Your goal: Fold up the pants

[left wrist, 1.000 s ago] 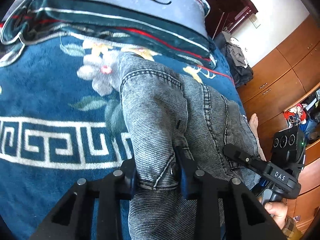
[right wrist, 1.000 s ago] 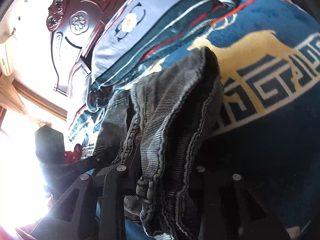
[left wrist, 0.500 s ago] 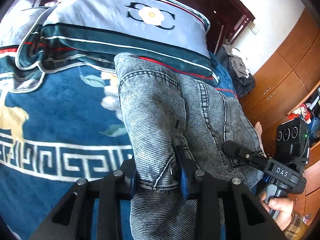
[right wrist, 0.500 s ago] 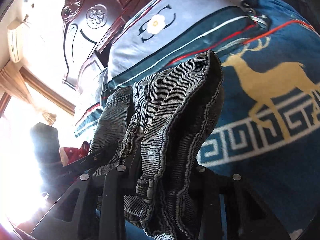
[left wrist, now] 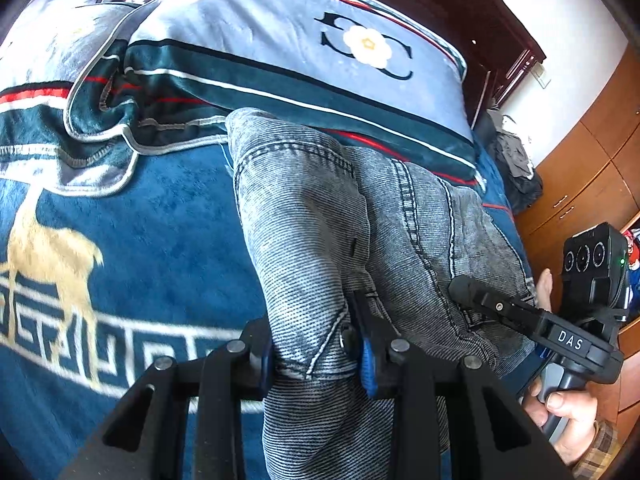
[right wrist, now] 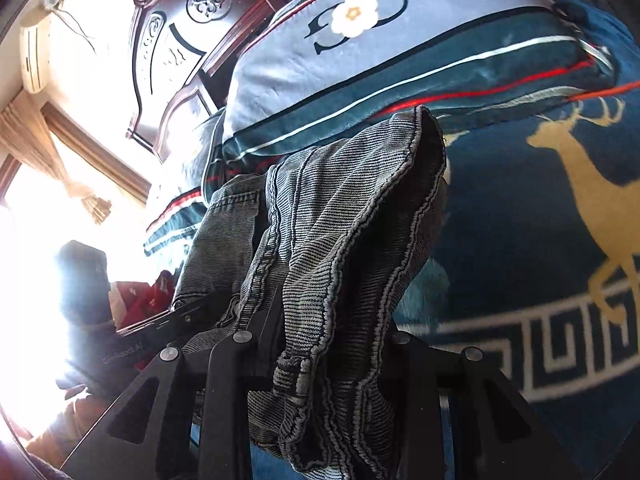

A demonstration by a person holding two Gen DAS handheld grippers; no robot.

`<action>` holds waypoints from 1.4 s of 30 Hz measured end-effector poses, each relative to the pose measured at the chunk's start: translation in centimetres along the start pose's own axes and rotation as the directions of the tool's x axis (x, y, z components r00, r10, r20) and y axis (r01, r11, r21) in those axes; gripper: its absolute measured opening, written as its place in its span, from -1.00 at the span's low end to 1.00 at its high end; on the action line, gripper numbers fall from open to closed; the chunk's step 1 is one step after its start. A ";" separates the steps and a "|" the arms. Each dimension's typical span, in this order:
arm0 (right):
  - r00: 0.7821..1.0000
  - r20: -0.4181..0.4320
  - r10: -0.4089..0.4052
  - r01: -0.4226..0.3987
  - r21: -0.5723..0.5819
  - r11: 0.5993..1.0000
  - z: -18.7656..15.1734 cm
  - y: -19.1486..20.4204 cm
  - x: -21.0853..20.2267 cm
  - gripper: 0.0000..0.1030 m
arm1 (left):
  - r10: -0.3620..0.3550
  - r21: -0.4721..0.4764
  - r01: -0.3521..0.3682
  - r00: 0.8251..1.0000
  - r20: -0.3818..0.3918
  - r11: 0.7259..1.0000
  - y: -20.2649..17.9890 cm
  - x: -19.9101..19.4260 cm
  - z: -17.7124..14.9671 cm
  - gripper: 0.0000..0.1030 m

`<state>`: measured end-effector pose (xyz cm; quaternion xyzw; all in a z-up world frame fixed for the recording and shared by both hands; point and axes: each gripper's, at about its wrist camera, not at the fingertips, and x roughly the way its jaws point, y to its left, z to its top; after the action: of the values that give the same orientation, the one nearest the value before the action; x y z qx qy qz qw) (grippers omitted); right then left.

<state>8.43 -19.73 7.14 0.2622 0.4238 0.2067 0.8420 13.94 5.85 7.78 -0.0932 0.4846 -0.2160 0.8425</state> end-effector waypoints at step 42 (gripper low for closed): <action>0.980 -0.010 -0.199 0.199 0.001 0.980 -3.2 1.8 -0.7 0.24 | 0.243 -0.040 -0.241 0.968 0.064 0.970 1.7 -3.0 -3.4 0.54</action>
<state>5.20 -17.88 7.10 0.2182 0.4522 0.1224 0.8561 10.15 8.91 7.74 -0.0541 0.4666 -0.1006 0.8771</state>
